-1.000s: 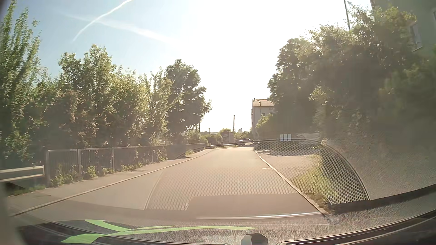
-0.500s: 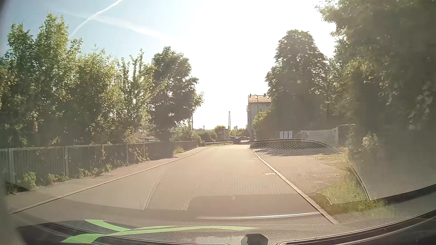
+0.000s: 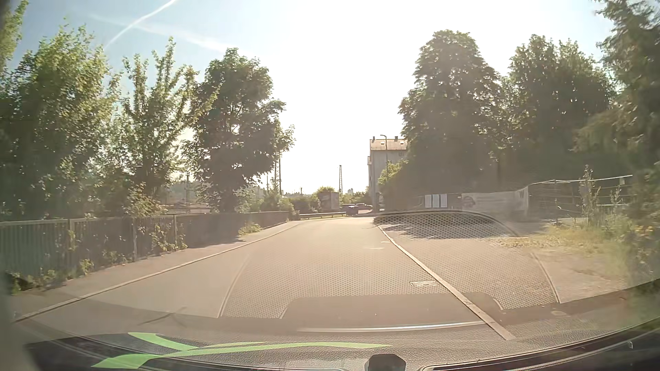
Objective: Follow the waypoints while adhering to traffic rules and regulations
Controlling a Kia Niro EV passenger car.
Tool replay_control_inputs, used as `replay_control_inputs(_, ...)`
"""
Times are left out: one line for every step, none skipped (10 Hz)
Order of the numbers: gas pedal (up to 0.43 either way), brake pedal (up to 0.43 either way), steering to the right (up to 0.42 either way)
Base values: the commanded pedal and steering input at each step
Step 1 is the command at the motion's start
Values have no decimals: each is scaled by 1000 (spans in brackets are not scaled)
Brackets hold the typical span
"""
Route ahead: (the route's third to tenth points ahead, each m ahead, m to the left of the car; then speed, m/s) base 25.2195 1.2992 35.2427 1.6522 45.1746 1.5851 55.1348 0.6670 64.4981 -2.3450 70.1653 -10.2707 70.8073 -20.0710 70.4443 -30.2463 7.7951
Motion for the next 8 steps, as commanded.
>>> replay_control_inputs(189,0,14)
replay_control_inputs(189,0,8)
replay_control_inputs(98,0,5)
replay_control_inputs(98,0,5)
replay_control_inputs(98,0,5)
replay_control_inputs(98,0,5)
replay_control_inputs(98,0,3)
replay_control_inputs(98,0,-1)
